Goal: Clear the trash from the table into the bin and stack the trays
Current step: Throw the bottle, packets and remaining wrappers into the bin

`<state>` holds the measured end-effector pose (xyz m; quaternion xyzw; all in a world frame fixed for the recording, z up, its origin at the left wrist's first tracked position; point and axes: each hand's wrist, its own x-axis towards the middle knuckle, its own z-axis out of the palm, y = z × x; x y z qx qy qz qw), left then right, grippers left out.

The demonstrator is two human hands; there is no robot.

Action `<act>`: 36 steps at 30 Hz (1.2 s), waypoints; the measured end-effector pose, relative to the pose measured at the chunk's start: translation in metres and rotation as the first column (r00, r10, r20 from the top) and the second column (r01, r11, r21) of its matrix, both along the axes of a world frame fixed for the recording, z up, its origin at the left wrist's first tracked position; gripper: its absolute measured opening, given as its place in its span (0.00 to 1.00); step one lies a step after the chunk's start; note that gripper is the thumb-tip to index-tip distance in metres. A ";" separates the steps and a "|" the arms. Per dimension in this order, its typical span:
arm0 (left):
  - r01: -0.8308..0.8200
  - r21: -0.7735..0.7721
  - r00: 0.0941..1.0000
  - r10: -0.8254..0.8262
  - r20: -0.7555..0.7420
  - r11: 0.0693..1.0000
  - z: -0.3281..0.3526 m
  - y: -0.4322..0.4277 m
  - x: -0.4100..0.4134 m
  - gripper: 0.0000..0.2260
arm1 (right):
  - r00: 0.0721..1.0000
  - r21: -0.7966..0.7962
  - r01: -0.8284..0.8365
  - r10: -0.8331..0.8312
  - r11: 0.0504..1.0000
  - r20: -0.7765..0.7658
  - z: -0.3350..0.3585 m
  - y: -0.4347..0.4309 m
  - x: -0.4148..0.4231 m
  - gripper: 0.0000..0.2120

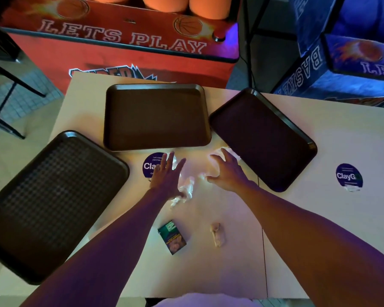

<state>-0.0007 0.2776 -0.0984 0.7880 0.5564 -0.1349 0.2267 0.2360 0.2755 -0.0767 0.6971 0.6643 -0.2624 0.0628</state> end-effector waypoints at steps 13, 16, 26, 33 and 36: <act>-0.092 0.064 0.973 0.076 0.218 0.994 -0.001 0.000 -0.006 0.23 | 0.995 0.137 0.023 -0.036 0.990 0.094 -0.028 -0.005 -0.024 0.26; -0.112 0.048 0.964 0.097 0.249 0.993 0.000 -0.001 -0.008 0.21 | 0.999 0.184 0.035 -0.041 0.982 0.031 -0.028 -0.016 -0.032 0.20; -0.165 0.000 0.925 0.154 0.346 0.986 0.010 -0.003 -0.006 0.16 | 0.994 0.154 0.077 -0.063 0.985 -0.094 -0.011 -0.047 -0.023 0.13; -0.165 0.031 0.913 0.140 0.382 0.986 0.025 -0.016 0.004 0.16 | 0.976 0.246 0.199 -0.170 0.949 -0.136 0.017 -0.087 0.003 0.12; -0.161 0.042 0.912 0.132 0.389 0.986 0.029 -0.027 0.010 0.16 | 0.969 0.227 0.240 -0.217 0.944 -0.120 0.021 -0.113 0.012 0.11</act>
